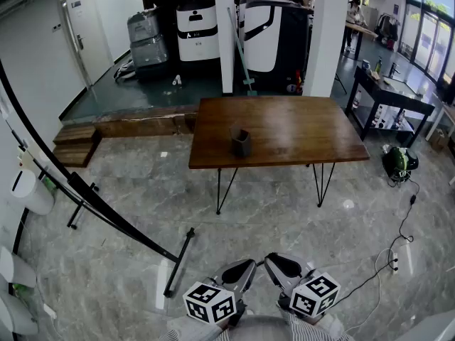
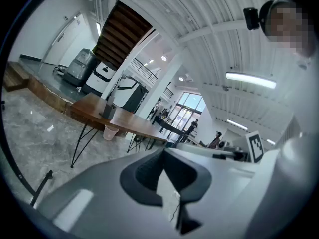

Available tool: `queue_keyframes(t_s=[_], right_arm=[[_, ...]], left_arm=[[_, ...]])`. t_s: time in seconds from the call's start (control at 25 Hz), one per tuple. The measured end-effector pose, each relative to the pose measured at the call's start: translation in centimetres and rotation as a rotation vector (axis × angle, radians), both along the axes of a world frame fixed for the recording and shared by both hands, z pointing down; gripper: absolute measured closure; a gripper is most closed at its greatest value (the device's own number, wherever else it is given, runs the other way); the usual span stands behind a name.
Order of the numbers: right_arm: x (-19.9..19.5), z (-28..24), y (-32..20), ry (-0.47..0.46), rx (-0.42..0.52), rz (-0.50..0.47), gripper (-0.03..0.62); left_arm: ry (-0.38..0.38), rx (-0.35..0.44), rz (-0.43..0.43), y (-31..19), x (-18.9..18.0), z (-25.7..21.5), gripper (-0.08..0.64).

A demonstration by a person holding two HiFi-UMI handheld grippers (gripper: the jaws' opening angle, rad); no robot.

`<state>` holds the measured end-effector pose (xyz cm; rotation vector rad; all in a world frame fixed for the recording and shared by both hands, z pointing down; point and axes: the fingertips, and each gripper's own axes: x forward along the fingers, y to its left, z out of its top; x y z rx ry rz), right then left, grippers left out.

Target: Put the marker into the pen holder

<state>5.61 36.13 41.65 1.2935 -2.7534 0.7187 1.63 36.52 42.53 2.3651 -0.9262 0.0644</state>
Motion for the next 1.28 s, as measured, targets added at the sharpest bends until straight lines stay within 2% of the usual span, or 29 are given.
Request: queue_keyframes(t_s=[0.36,0.72,0.96,1.28], right_arm=[[0.5,0.7,-9.9,0.015,0.007,0.024,0.546],[-0.3,-0.6,-25.2,0.002,0.037,0.06,0.546],[-1.5,-1.9,-34.5,0.016,0.02,0.077,0.546],[-1.8,-0.4,-39.8,0.027,-0.036,0.096,0.546]], left_arm=[[0.017,-0.006,0.008,-10.1,0.2,1.2,0.554],[0.037,-0.035,-0.005,-25.1,-2.0,1.0,0.553],[0.049,-0.05,-0.006,-34.8,-3.9,-0.3,0.554],[0.076,-0.118,-0.003,-41.2,-4.1,1.4,0.554]])
